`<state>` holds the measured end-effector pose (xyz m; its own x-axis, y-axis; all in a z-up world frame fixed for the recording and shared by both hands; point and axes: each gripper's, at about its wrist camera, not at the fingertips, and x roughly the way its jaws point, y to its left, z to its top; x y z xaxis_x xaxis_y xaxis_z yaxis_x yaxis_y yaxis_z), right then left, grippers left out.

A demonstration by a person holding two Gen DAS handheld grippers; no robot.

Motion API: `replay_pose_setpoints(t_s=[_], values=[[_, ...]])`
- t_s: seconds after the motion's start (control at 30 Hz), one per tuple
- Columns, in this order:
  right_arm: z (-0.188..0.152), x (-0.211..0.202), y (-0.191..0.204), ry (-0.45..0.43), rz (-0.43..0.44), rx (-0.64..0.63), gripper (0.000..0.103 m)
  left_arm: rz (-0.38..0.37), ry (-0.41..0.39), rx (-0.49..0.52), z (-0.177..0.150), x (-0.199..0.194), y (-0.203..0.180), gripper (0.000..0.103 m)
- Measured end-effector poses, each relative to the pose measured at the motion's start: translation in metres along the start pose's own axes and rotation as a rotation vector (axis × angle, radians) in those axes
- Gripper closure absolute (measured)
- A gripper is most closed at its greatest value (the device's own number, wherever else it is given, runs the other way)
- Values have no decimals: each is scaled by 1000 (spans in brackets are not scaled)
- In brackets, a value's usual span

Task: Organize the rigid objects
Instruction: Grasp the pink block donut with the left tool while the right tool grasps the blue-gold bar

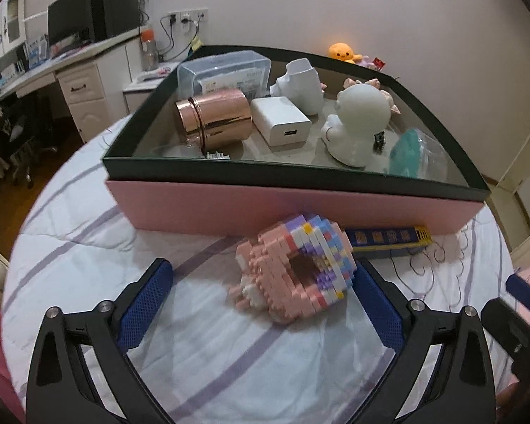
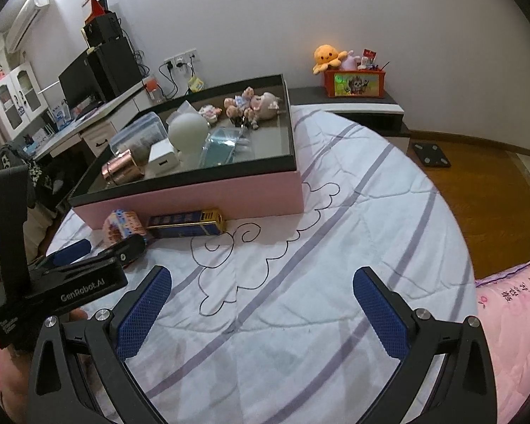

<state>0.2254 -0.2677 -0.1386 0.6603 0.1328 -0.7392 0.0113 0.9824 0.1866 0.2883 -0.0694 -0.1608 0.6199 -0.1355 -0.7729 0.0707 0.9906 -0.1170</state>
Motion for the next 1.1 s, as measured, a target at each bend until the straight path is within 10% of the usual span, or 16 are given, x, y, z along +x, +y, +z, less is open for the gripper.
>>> replay_pose_setpoints(t_s=[0.2, 0.7, 1.0, 1.1], values=[[4, 15, 4, 24, 4, -8, 0, -70, -9, 30, -3, -1, -2, 40], [17, 60, 62, 71, 32, -52, 0, 34, -55, 14, -17, -26, 51, 40], [21, 83, 84, 65, -93, -94, 0, 5, -57, -17, -20, -24, 62, 40], [19, 76, 82, 49, -110, -98, 13, -3, -65, -27, -21, -26, 66, 40]])
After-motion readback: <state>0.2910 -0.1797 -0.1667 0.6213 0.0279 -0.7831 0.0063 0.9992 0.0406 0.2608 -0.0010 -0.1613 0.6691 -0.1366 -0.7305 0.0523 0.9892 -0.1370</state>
